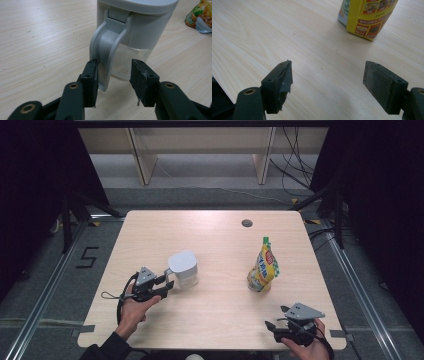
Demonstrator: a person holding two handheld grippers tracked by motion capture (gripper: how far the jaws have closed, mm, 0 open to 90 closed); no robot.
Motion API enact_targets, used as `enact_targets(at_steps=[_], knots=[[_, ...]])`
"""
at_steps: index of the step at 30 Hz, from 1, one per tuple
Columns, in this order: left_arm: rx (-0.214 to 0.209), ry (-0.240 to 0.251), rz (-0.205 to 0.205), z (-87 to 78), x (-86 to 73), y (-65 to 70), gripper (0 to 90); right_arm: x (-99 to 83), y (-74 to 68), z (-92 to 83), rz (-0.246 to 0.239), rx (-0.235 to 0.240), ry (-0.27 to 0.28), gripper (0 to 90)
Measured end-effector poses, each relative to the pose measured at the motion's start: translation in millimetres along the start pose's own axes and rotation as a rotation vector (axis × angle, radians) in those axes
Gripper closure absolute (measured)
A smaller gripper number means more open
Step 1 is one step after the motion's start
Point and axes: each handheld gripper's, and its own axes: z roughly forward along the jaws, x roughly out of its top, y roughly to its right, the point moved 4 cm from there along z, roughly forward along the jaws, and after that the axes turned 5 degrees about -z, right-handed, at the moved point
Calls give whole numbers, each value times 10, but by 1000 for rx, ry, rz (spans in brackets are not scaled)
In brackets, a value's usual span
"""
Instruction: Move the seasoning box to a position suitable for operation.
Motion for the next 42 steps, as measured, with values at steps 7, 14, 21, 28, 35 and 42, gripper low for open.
enact_targets(at_steps=[7,14,21,28,35,42], knots=[[32,-17,17,16,18,-19,576,6,-8,5,-6,6,5,248],[81,-45,12,21,-18,-67,561,16,-33,18,-13,18,-1,251],[75,-37,-10,97,-4,-132,569,12,-51,24,6,23,-10,251],[51,-29,3,151,57,-124,671,12,-40,38,-14,28,-8,251],[61,0,34,234,100,-143,701,19,-52,53,-26,38,-17,251],[-42,-20,89,243,76,53,701,20,-50,62,-32,40,-23,251]])
